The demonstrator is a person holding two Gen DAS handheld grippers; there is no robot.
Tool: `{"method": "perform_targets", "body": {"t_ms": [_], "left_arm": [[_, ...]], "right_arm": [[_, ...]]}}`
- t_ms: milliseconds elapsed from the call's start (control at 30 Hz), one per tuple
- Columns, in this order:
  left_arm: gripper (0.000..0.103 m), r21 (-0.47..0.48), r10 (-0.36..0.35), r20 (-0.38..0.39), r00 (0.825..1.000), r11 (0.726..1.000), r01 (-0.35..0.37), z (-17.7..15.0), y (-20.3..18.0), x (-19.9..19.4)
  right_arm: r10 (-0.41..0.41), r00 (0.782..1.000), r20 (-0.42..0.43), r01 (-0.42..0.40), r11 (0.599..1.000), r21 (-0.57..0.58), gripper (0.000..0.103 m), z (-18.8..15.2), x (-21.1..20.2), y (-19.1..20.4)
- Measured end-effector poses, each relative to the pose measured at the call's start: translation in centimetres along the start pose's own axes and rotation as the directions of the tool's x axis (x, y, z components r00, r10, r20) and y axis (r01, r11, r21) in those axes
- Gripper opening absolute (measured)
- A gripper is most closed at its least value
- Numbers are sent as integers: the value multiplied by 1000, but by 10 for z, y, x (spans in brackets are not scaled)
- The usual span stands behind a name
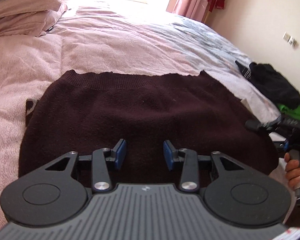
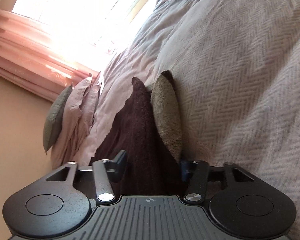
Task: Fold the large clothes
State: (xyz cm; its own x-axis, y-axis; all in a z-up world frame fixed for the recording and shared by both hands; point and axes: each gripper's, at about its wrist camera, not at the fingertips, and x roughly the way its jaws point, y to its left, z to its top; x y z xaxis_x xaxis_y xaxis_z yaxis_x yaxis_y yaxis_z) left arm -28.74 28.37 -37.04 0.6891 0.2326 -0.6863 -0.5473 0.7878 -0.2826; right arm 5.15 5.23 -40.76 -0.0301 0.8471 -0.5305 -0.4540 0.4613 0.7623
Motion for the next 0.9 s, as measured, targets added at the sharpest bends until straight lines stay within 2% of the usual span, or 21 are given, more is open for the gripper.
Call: {"method": "perform_targets", "body": {"t_ms": [67, 133, 200, 233, 267, 333, 433, 467, 500, 567, 633, 667, 700, 733, 767, 800, 833, 867, 900], "left_arm": [[34, -33, 2, 22, 1000, 999, -2, 3, 11, -12], [34, -74, 17, 53, 998, 997, -13, 5, 27, -28], [34, -121, 40, 82, 996, 992, -29, 5, 49, -47], [33, -146, 53, 97, 994, 989, -39, 4, 61, -57], [33, -173, 71, 114, 991, 984, -51, 2, 75, -69], [33, -217, 97, 147, 984, 974, -64, -3, 99, -90], [33, -281, 117, 181, 976, 958, -63, -15, 133, -119], [33, -304, 126, 185, 975, 950, -65, -21, 145, -128], [33, -323, 133, 186, 973, 944, -67, -26, 155, -134], [33, -356, 140, 183, 973, 932, -67, -38, 171, -142], [33, -390, 144, 169, 975, 918, -68, -49, 185, -148], [33, -410, 145, 158, 977, 909, -68, -57, 190, -150], [33, -426, 143, 150, 978, 902, -67, -63, 194, -152], [33, -437, 140, 145, 980, 897, -64, -69, 196, -155], [33, -443, 137, 142, 980, 895, -61, -74, 196, -156], [33, -447, 134, 141, 981, 893, -58, -77, 195, -158], [33, -450, 128, 139, 982, 892, -53, -79, 192, -160], [33, -452, 121, 138, 983, 891, -47, -78, 189, -159], [33, -452, 111, 142, 984, 892, -35, -76, 184, -159]], "right_arm": [[-69, 998, -5, 69, 996, -49, 19, 1, -1, 16], [-182, 983, -18, 180, 981, -72, 17, 5, -2, 39], [-319, 948, 3, 314, 933, -178, 17, 5, 1, 80], [-383, 923, 28, 378, 892, -248, 17, 3, 4, 104], [-441, 895, 72, 438, 836, -331, 17, -4, 8, 134], [-514, 841, 168, 522, 693, -497, 17, -23, 23, 190], [-539, 770, 341, 589, 397, -704, 17, -90, 64, 271], [-534, 755, 380, 594, 312, -741, 17, -112, 77, 290], [-523, 740, 423, 592, 208, -778, 17, -143, 95, 306], [-499, 724, 477, 561, 22, -827, 17, -206, 135, 322], [-498, 725, 475, 498, -97, -862, 17, -261, 172, 308], [-508, 729, 460, 459, -135, -878, 19, -283, 188, 296], [-504, 720, 477, 453, -180, -873, 23, -301, 198, 285], [-467, 701, 540, 480, -251, -840, 23, -316, 204, 272], [-434, 694, 574, 497, -287, -819, 24, -323, 203, 265], [-425, 699, 575, 498, -287, -818, 26, -324, 198, 264], [-429, 717, 549, 479, -269, -835, 28, -321, 190, 267], [-439, 741, 509, 452, -235, -861, 35, -316, 179, 272], [-437, 772, 462, 429, -177, -886, 43, -309, 163, 278]]}}
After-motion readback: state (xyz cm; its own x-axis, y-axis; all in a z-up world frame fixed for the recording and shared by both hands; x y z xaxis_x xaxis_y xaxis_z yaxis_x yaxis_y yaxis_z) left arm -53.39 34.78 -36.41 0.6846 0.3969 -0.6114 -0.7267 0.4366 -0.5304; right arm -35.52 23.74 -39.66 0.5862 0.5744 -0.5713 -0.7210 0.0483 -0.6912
